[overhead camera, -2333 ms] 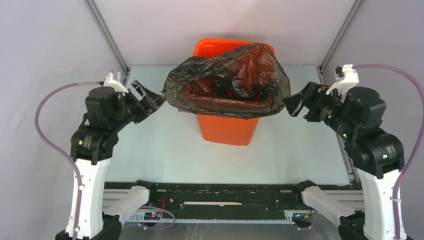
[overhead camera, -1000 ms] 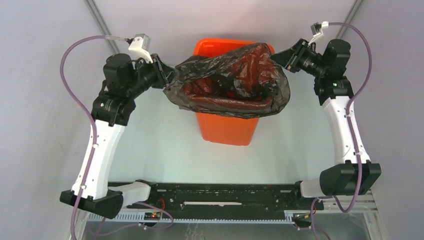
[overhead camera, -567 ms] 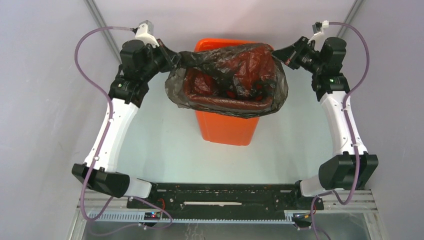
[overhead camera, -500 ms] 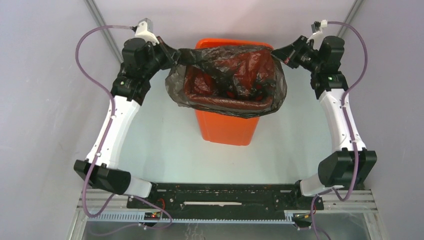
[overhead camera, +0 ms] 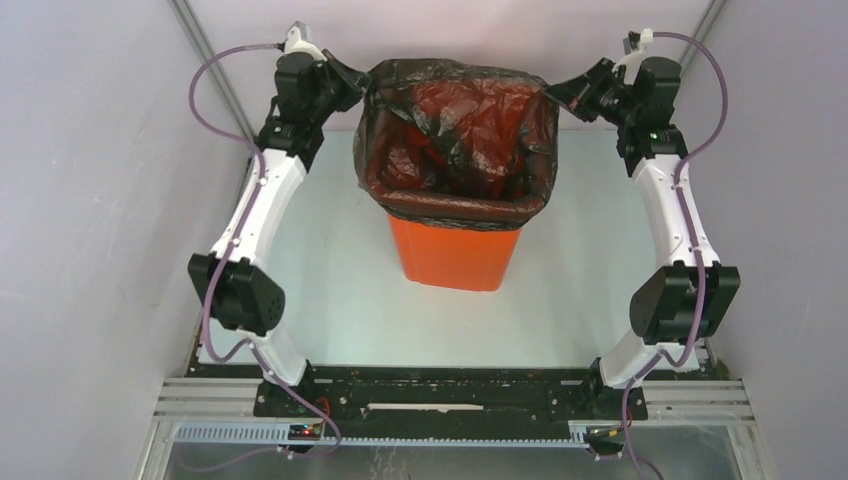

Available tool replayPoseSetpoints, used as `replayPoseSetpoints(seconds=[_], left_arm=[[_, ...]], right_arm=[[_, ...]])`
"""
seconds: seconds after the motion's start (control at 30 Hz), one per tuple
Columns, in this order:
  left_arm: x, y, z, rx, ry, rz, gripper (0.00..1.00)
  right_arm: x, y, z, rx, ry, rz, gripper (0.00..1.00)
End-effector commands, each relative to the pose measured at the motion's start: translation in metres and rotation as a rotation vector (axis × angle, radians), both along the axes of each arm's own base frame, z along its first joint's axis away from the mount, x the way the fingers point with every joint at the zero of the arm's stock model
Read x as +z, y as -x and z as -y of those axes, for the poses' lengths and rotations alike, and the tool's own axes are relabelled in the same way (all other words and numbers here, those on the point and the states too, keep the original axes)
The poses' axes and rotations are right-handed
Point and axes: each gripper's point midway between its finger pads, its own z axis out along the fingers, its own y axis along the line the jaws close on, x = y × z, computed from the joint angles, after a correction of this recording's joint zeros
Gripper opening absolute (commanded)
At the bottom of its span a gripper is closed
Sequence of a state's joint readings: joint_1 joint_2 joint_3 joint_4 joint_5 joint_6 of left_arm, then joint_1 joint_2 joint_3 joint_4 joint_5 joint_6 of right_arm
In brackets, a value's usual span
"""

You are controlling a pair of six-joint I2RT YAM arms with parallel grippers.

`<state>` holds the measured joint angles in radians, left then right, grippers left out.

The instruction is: Put the trash bags into the trash bin

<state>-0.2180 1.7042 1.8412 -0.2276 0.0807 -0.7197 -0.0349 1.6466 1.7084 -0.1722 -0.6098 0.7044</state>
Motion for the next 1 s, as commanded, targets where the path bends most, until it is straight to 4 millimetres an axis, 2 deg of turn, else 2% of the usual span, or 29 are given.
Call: replayPoseSetpoints(seconds=[0.0, 0.13, 0.27, 0.43, 0.53, 0.73, 0.83, 0.97], left_arm=[[0.033, -0.018, 0.002, -0.02, 0.135, 0.055, 0.0], [0.018, -0.038, 0.009, -0.056, 0.208, 0.001, 0.0], [-0.006, -0.05, 0.017, -0.087, 0.309, -0.093, 0.0], [-0.046, -0.05, 0.011, -0.074, 0.399, -0.238, 0.0], [-0.064, -0.04, 0.004, -0.055, 0.394, -0.309, 0.0], [-0.1, -0.016, -0.003, -0.054, 0.385, -0.426, 0.0], [-0.112, -0.003, 0.002, -0.104, 0.38, -0.476, 0.0], [-0.119, 0.01, 0.008, -0.157, 0.377, -0.507, 0.0]], right_arm=[[0.005, -0.019, 0.004, -0.014, -0.02, 0.013, 0.0], [-0.001, -0.031, 0.005, -0.016, -0.041, -0.001, 0.0], [-0.014, -0.04, 0.007, -0.024, -0.058, -0.049, 0.0], [-0.037, -0.039, 0.004, 0.008, -0.077, -0.137, 0.0], [-0.05, -0.032, 0.0, 0.03, -0.085, -0.184, 0.0], [-0.062, -0.017, -0.011, 0.076, -0.081, -0.226, 0.0], [-0.069, -0.009, -0.013, 0.091, -0.057, -0.259, 0.0], [-0.079, -0.004, -0.005, 0.072, -0.012, -0.302, 0.0]])
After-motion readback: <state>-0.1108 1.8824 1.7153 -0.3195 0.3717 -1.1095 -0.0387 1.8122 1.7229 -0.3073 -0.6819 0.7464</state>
